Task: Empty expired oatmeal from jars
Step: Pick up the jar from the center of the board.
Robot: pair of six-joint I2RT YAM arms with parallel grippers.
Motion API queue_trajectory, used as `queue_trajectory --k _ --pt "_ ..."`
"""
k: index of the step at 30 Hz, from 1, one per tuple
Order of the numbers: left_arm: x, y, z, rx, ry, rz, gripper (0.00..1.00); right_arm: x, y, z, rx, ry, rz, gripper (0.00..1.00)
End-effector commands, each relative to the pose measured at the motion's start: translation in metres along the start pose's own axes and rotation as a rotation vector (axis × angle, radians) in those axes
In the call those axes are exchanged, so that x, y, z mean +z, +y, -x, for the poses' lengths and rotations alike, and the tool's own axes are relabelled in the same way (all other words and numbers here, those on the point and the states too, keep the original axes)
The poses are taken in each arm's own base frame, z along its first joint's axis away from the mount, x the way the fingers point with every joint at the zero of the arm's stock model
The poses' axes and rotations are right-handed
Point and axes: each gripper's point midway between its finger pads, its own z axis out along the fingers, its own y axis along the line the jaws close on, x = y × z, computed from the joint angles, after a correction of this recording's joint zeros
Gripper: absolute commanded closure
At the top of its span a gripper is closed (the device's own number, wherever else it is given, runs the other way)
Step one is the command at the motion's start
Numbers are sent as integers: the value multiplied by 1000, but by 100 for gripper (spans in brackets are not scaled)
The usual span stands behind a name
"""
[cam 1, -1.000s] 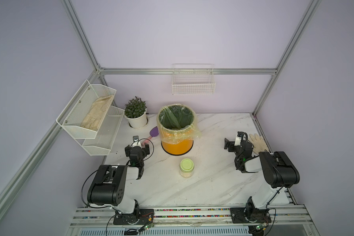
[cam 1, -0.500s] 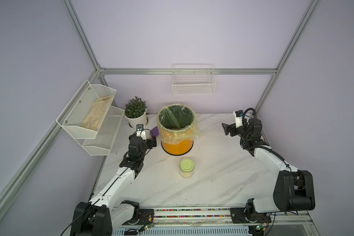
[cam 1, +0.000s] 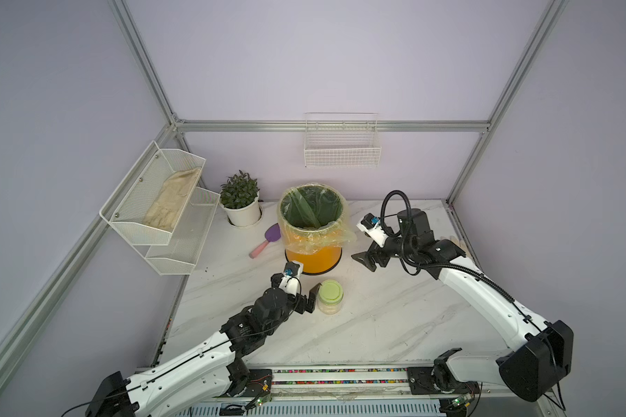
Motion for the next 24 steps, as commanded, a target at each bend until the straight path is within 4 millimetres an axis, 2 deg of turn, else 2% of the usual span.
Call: queue_trajectory --k 1,7,13,17,21,24 --pt "-4 -8 -16 -7 14 19 0 3 30 -20 -36 119 92 3" --pt "-17 -28 -35 -17 33 -46 0 27 60 -37 -68 248 154 3" --pt "-22 -30 -64 -17 88 -31 0 53 81 -48 -136 332 134 3" --pt "-26 -35 -67 18 81 -32 0 70 92 -54 -148 376 141 3" --pt "-29 -30 -78 29 117 -13 0 81 103 -49 -155 379 158 3" --pt "-32 -27 -83 17 121 -7 0 90 111 -55 -161 409 166 3"
